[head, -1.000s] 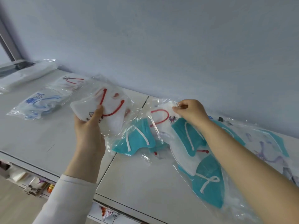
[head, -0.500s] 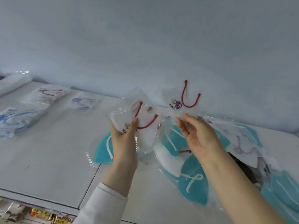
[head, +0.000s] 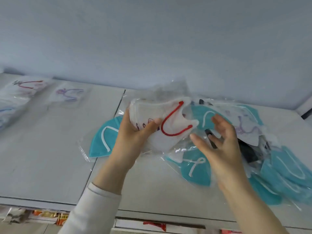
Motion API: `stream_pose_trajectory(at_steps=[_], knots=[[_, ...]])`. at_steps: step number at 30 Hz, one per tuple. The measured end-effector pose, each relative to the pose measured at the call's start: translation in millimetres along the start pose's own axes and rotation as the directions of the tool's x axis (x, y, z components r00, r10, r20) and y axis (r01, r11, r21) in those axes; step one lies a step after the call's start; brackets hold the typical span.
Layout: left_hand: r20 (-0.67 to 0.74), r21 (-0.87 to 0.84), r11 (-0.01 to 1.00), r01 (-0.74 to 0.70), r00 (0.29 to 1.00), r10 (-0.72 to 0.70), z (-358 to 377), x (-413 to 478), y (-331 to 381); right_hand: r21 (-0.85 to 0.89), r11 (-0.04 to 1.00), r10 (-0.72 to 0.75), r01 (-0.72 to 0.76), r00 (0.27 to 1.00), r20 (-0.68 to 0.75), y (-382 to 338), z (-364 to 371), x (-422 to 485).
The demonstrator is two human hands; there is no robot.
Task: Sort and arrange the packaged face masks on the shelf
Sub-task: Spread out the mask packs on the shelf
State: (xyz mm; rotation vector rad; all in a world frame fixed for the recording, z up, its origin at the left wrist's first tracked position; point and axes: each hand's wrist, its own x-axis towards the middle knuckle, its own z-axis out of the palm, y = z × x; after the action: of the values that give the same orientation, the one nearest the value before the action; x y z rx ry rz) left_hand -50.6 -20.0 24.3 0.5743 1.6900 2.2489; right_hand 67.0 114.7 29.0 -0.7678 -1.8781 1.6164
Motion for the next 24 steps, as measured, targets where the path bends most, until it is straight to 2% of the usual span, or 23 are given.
stream_pose_trajectory(at_steps=[3, 5, 7, 10, 12, 15, 17, 22, 24], knots=[[0.198, 0.158, 0.987, -0.043, 0.980, 0.011, -15.6, -9.9, 0.5, 0.000, 0.998, -0.063, 0.066, 0.945, 0.320, -8.7, -2.5, 2.1], [0.245, 0.191, 0.980, -0.061, 0.969, 0.013, -15.5, -24.6, -2.6, -0.038, 0.996, -0.056, 0.078, 0.915, 0.399, -7.1, 4.7, -3.6], [0.221, 0.227, 0.968, -0.104, 0.974, 0.053, -14.9, -40.7, -7.8, -0.049, 0.992, -0.089, 0.116, 0.920, 0.383, -1.5, 12.4, -12.9], [0.101, 0.377, 0.894, -0.240, 0.971, 0.218, -17.0, -60.4, -12.5, 0.037, 0.992, -0.127, 0.122, 0.933, 0.336, 11.0, 16.7, -28.6], [0.016, 0.368, 0.882, -0.293, 0.951, 0.309, -16.1, -73.6, -16.4, 0.120, 0.980, -0.189, 0.158, 0.930, 0.316, 13.6, 19.3, -38.5], [-0.074, 0.242, 0.928, -0.283, 0.948, 0.309, -7.9, -91.1, -28.7, 0.159, 0.968, -0.236, 0.193, 0.918, 0.319, 22.7, 23.7, -50.4], [-0.115, 0.210, 0.944, -0.255, 0.952, 0.283, -3.5, -97.7, -34.4, 0.121, 0.974, -0.220, 0.189, 0.911, 0.349, 29.8, 25.2, -56.0], [-0.112, 0.195, 0.947, -0.257, 0.953, 0.282, -0.9, -107.0, -35.1, 0.033, 0.975, -0.218, 0.220, 0.910, 0.352, 35.9, 18.2, -58.2], [-0.104, 0.169, 0.957, -0.235, 0.961, 0.255, 1.0, -108.3, -36.1, 0.005, 0.987, -0.154, 0.162, 0.929, 0.336, 41.5, 20.2, -55.3]])
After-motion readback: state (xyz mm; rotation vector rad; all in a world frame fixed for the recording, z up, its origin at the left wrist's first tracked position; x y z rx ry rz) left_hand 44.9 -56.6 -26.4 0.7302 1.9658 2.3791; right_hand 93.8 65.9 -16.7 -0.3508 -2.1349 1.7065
